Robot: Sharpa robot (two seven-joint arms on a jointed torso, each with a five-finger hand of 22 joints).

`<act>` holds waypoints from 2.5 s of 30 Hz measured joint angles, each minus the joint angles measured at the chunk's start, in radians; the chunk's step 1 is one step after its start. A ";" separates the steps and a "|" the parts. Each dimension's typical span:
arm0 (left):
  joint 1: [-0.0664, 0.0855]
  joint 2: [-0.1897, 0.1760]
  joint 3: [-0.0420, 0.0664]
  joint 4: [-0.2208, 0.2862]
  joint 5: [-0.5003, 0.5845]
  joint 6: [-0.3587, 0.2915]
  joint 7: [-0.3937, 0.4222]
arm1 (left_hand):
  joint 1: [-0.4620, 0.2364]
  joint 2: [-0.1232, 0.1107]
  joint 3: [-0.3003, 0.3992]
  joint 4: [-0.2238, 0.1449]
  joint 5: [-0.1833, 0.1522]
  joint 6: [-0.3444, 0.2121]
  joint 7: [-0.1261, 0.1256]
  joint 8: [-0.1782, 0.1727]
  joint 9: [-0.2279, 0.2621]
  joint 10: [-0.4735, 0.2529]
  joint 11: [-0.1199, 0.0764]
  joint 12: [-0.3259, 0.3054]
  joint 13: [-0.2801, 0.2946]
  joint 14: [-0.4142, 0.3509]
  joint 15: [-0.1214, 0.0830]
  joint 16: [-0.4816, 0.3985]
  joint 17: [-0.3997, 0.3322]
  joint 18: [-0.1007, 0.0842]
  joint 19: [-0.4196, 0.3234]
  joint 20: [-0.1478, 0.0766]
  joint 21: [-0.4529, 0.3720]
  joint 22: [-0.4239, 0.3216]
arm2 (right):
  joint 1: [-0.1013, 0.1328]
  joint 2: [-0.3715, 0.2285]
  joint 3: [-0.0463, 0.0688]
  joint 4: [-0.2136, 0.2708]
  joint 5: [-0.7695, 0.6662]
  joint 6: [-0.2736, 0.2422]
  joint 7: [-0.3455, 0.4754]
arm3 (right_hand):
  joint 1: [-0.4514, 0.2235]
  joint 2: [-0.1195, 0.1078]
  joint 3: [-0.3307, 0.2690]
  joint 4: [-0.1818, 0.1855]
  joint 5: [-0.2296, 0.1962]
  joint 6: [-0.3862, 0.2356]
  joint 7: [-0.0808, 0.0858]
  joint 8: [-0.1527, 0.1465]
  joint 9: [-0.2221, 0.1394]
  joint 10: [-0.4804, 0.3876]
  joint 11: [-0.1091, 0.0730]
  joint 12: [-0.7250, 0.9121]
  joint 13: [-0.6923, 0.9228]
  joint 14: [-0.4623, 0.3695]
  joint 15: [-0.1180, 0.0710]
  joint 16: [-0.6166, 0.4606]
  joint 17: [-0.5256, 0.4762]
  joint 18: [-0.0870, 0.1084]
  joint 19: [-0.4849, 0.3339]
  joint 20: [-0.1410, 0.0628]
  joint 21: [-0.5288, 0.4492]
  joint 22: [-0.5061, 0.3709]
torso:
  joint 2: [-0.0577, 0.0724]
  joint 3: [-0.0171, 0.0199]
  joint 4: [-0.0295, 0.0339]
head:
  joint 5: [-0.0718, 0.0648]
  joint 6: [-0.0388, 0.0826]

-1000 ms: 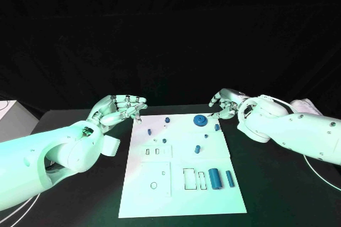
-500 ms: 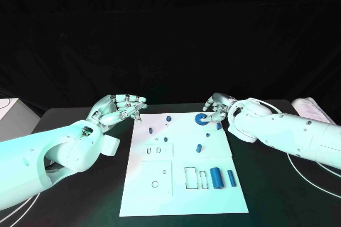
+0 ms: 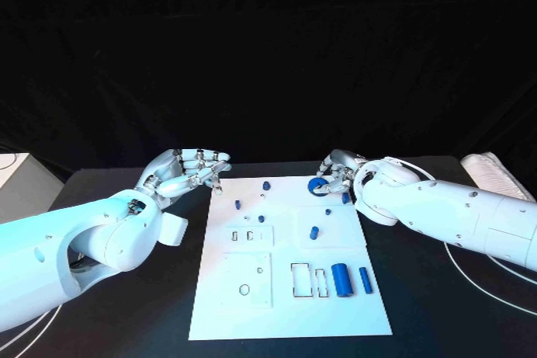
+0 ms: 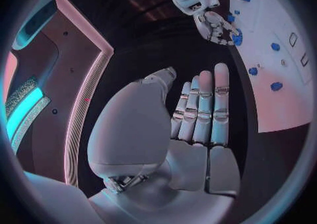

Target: Assemble the parts on the task board

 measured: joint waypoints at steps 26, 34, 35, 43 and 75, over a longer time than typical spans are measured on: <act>0.000 -0.005 0.000 0.000 0.000 0.000 -0.004 | 0.000 0.000 0.000 0.000 0.000 0.000 0.000 0.000 0.001 0.000 0.000 0.000 0.000 0.000 0.000 0.000 0.000 0.000 -0.004 -0.004 0.004 0.002 | -0.002 -0.016 0.000 0.022 -0.004 -0.009 0.001 | 0.010 0.010 0.067 0.000 0.045 0.039 -0.007 0.033 0.004 0.000 0.000 0.000 0.000 0.000 0.000 -0.001 0.000 0.000 0.000 0.000 0.000 0.000 | 0.001 0.0021 -0.0012 | 0.002 -0.006; 0.000 -0.005 0.000 0.000 0.000 0.001 -0.006 | 0.000 0.000 0.000 0.000 0.000 0.000 0.000 0.000 0.001 0.000 0.000 0.000 0.000 0.000 0.000 0.000 0.000 0.000 -0.004 -0.004 0.004 0.003 | -0.003 -0.021 -0.001 0.031 -0.021 -0.032 0.006 | 0.014 0.015 0.104 -0.001 0.045 0.052 -0.012 0.034 -0.001 0.000 0.000 0.000 0.000 0.000 0.000 -0.001 0.000 0.000 0.000 0.000 0.000 0.000 | 0.001 0.0019 -0.0008 | 0.000 -0.007; 0.000 -0.005 0.000 0.000 0.000 0.001 -0.006 | 0.000 0.000 0.000 0.000 0.000 0.000 0.000 0.000 0.001 0.000 0.000 0.000 0.000 0.000 0.000 0.000 0.000 0.000 -0.004 -0.004 0.004 0.003 | -0.003 -0.022 -0.001 0.032 -0.023 -0.035 0.008 | 0.008 0.021 0.105 0.000 0.045 0.056 -0.013 0.034 -0.003 0.000 0.000 0.000 0.000 0.000 0.000 -0.001 0.000 0.000 0.000 0.000 0.000 0.000 | 0.002 0.0018 -0.0007 | 0.000 -0.007; 0.000 -0.006 0.000 0.000 0.000 0.001 -0.008 | 0.000 0.000 0.000 0.000 0.000 0.000 0.000 0.000 0.001 0.000 0.000 0.000 0.000 0.000 0.000 0.000 0.000 0.000 -0.004 -0.004 0.004 0.003 | -0.004 -0.026 -0.001 0.044 -0.043 -0.067 0.023 | 0.001 0.028 0.131 -0.004 0.044 0.075 -0.021 0.032 -0.004 -0.001 -0.006 0.000 0.000 0.004 -0.004 -0.001 0.000 0.000 0.000 0.000 0.000 0.000 | 0.002 0.0013 0.0000 | 0.000 -0.007; 0.000 0.002 0.000 0.001 0.000 0.007 -0.016 | 0.004 0.004 0.006 0.000 0.000 0.000 0.000 0.000 0.001 0.000 0.000 0.000 0.000 0.000 0.000 0.000 0.000 0.000 -0.006 -0.001 0.008 0.005 | -0.010 0.119 -0.016 0.130 -0.243 -0.137 0.043 | 0.001 0.028 0.169 -0.022 0.040 0.086 -0.025 0.030 -0.007 0.000 -0.007 0.000 -0.001 0.000 -0.008 -0.001 -0.001 0.000 0.000 -0.008 0.000 0.000 | 0.003 -0.0025 0.0026 | 0.009 -0.010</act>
